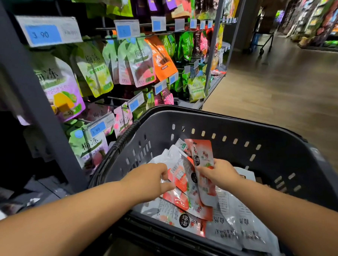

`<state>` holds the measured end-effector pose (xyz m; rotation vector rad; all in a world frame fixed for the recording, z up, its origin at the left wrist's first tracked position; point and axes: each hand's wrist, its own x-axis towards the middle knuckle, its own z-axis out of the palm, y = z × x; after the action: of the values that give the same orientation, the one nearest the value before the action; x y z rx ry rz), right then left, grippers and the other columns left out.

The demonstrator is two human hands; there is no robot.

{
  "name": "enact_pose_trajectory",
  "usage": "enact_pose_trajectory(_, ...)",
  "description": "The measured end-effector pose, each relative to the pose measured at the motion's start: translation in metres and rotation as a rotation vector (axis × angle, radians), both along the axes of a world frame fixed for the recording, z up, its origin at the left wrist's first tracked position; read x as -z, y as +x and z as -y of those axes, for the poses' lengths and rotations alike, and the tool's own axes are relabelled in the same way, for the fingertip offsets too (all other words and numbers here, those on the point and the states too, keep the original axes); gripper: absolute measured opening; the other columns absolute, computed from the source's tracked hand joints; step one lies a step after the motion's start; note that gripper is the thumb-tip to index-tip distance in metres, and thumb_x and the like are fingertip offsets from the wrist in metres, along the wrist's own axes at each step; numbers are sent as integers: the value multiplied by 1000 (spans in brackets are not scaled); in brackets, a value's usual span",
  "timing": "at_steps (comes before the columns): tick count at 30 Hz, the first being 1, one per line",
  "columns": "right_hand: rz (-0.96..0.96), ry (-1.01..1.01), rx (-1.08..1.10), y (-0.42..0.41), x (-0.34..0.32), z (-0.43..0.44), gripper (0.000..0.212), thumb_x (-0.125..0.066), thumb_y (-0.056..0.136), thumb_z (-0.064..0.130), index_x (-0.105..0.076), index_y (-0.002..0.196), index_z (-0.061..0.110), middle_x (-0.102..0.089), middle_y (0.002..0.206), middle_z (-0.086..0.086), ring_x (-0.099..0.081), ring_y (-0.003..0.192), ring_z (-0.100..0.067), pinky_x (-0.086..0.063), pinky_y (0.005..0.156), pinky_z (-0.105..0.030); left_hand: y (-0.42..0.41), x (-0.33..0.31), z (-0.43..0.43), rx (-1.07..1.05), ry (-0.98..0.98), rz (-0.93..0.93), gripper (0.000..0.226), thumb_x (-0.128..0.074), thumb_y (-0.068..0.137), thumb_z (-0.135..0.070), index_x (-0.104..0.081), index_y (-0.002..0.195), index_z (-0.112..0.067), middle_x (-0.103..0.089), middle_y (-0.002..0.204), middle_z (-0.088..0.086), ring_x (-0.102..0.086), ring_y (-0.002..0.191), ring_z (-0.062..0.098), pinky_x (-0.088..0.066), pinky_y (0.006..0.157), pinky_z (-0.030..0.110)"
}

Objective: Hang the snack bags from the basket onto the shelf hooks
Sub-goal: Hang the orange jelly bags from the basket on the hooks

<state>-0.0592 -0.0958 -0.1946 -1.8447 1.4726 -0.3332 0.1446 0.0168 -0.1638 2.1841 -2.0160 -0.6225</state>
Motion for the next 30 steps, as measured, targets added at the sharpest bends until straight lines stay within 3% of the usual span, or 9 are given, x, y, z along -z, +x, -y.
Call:
enact_pose_trajectory(5,76,-79,-49,19,-5,-9,22,-61,91,28,-65,71,20,-68,75,0,-65,79,-22,-54,79,-41,2,-4,0,-23,-47,-80,33,-60,89,-56,-56,103,-26,-54,73,-11,-56,72,11,-42,66,28)
enact_pose_trajectory(9,328,-23,48,41,-15,-17,21,-61,93,24,-70,80,10,-69,78,-9,-63,72,-26,-53,73,-40,8,-4,0,-14,-44,-133,43,-63,84,-61,-56,111,-27,-56,88,-13,-56,79,9,-47,74,29)
enact_pose_trajectory(13,536,64,94,56,-23,-24,19,-58,96,21,-71,85,13,-73,84,-12,-69,74,-32,-57,69,-48,11,-7,-2,-16,-54,-140,58,-65,79,-66,-51,120,-28,-47,96,-13,-50,84,9,-41,75,27)
enact_pose_trajectory(16,617,105,60,64,-31,-31,22,-52,99,15,-69,86,8,-71,79,-11,-69,65,-20,-55,53,-30,13,-9,-4,-35,-60,-156,72,-66,73,-71,-47,128,-28,-46,107,-10,-52,98,13,-46,89,32)
enact_pose_trajectory(19,625,100,7,73,-34,-36,26,-55,95,19,-70,87,0,-73,86,-21,-73,75,-32,-62,69,-44,13,-10,-6,-28,-32,-138,76,-69,71,-72,-40,128,-31,-51,113,-12,-53,99,13,-47,85,32)
enact_pose_trajectory(22,561,43,-33,81,-36,-45,44,-59,80,43,-69,84,0,-72,85,-21,-71,83,-40,-55,80,-54,11,-12,-7,-22,-56,-92,56,-66,82,-54,-40,125,-30,-60,107,-8,-56,91,14,-44,68,29)
enact_pose_trajectory(24,530,12,-83,85,-39,-47,58,-54,69,56,-66,83,1,-71,84,-20,-68,85,-40,-53,83,-55,12,-12,-5,-49,-96,-74,41,-56,93,-41,-41,128,-25,-63,106,0,-56,87,17,-40,67,30)
enact_pose_trajectory(27,595,6,-205,85,-43,-45,27,-60,89,37,-64,86,11,-68,86,-13,-62,78,-30,-54,78,-44,20,-13,1,-117,-151,-128,18,-43,102,-31,-48,114,-18,-61,100,3,-54,82,17,-38,65,29)
enact_pose_trajectory(30,661,-5,-195,79,-45,-36,2,-64,94,22,-64,94,20,-66,90,-3,-61,80,-17,-53,78,-35,27,-14,6,-211,-163,-221,25,-42,104,-31,-54,114,-12,-63,107,5,-59,98,23,-47,79,33)
